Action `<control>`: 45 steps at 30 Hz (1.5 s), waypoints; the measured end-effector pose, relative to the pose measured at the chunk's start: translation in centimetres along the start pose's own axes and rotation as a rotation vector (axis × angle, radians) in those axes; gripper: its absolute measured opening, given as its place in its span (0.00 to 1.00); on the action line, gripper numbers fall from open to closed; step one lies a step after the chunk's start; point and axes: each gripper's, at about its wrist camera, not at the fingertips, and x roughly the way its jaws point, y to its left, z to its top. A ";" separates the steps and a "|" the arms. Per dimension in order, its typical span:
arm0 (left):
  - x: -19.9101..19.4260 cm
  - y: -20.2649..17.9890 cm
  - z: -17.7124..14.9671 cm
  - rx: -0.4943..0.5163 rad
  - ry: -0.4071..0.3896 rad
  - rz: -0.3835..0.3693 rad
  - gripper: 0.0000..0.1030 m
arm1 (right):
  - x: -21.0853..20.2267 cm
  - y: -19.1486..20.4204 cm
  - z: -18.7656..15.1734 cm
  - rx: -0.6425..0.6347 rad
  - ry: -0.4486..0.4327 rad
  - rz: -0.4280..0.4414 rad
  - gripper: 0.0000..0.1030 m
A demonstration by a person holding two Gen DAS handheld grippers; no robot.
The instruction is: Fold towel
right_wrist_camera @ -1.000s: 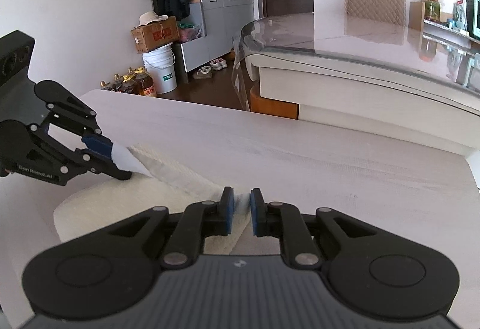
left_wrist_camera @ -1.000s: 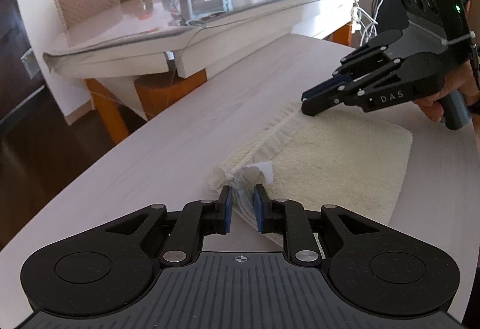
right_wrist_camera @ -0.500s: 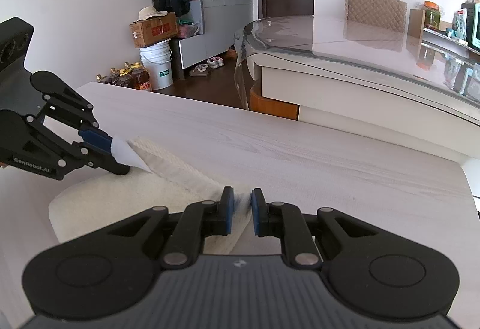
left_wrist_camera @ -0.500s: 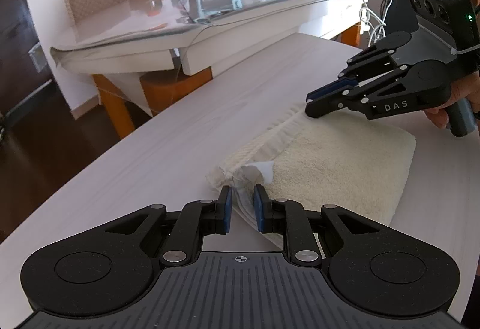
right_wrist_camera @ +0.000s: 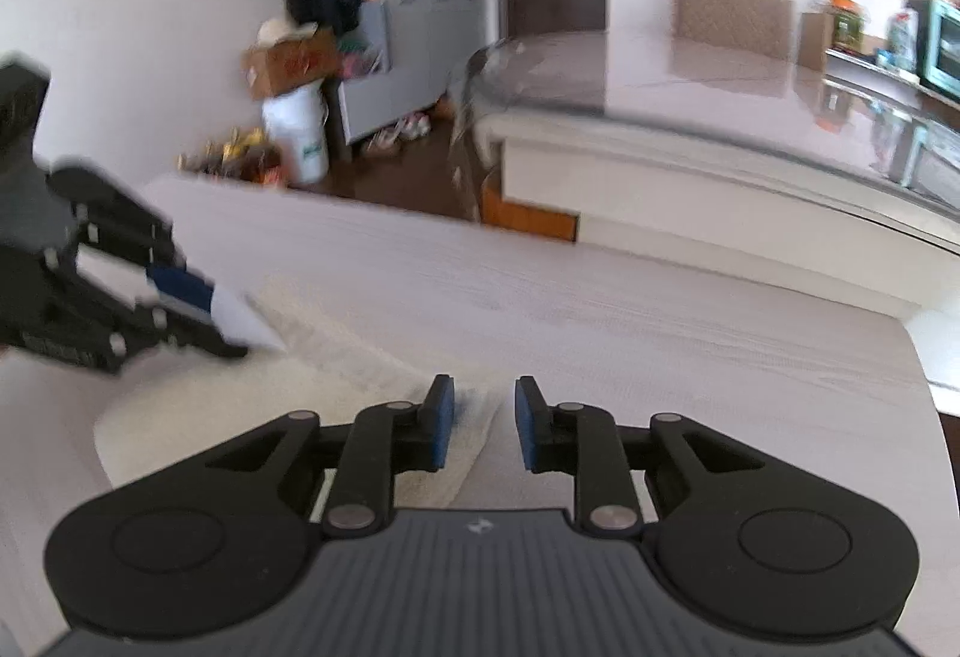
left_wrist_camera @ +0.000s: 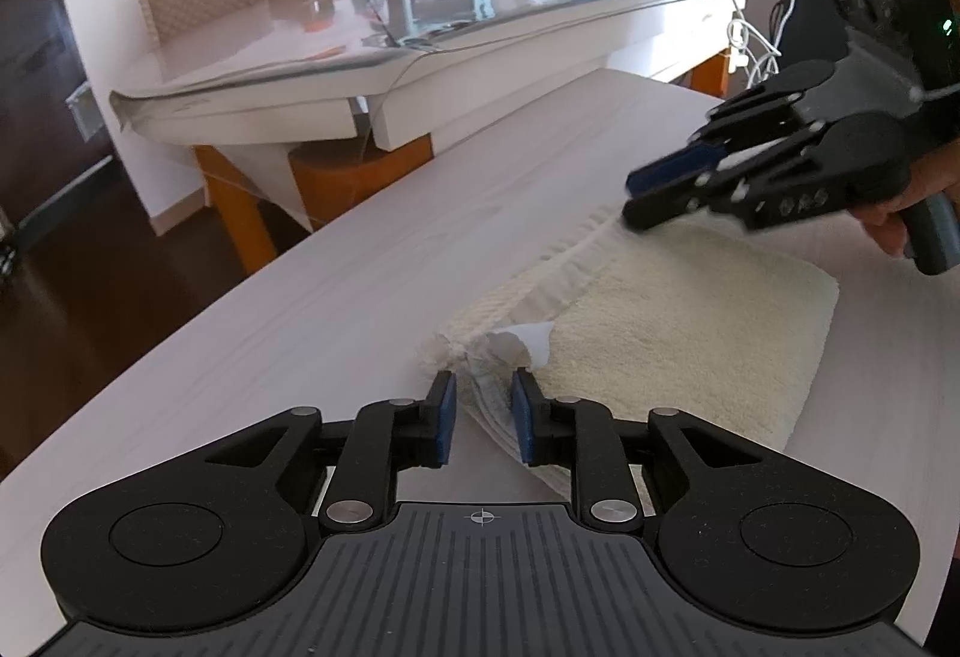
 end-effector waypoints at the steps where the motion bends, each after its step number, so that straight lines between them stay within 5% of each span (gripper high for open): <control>1: -0.1 0.1 -0.1 -0.008 -0.002 0.003 0.35 | -0.7 -0.3 0.0 0.026 -0.013 0.007 0.31; 10: -1.3 1.5 -0.7 -0.119 -0.034 0.004 0.56 | -4.7 0.9 -2.3 0.057 -0.013 0.008 0.33; 19: -2.4 -0.1 0.7 -0.067 -0.085 0.042 0.52 | -4.3 4.8 -3.3 -0.023 0.006 0.090 0.33; 29: 1.4 -0.2 1.2 -0.059 -0.035 0.107 0.51 | -2.9 6.0 -4.4 -0.073 0.054 0.077 0.33; 39: -1.2 -0.2 0.7 -0.068 -0.083 0.118 0.51 | -5.2 5.8 -4.3 -0.025 -0.006 0.041 0.34; 45: -4.3 -2.7 -0.8 -0.018 -0.094 0.028 0.49 | -6.0 5.9 -5.3 -0.009 0.001 0.016 0.34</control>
